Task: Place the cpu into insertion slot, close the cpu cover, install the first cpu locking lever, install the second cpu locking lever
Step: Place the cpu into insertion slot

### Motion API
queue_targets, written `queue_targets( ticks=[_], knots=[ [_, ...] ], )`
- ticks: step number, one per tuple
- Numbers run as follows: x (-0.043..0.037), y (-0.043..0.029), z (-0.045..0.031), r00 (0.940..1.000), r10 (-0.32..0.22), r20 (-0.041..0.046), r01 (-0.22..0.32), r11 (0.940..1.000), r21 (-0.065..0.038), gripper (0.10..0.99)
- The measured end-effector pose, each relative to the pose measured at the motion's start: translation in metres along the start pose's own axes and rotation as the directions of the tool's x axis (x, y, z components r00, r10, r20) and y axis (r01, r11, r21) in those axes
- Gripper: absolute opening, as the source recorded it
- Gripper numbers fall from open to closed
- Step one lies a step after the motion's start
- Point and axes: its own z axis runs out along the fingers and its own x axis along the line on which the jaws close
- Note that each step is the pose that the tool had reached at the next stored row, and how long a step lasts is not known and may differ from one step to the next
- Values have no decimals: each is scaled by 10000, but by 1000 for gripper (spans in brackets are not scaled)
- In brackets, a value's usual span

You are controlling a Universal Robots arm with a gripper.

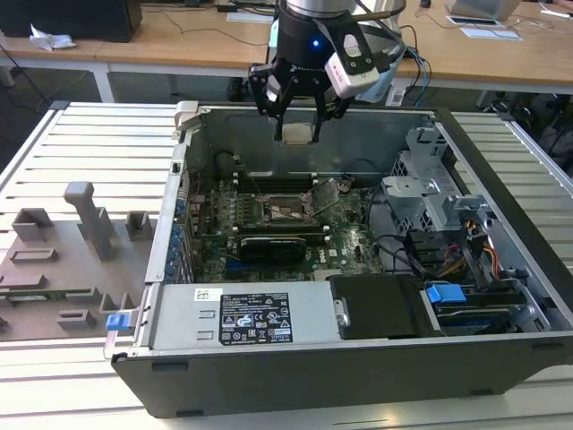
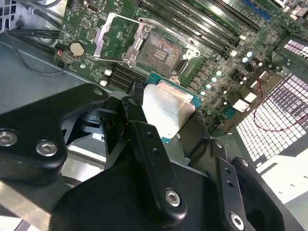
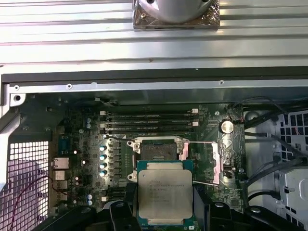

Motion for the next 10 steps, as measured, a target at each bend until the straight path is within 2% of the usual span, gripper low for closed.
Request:
queue_targets(
  ticks=[10],
  knots=[
    [-1, -5, 57, 10000, -1, 1, 1, 10000, -1, 541]
  ],
)
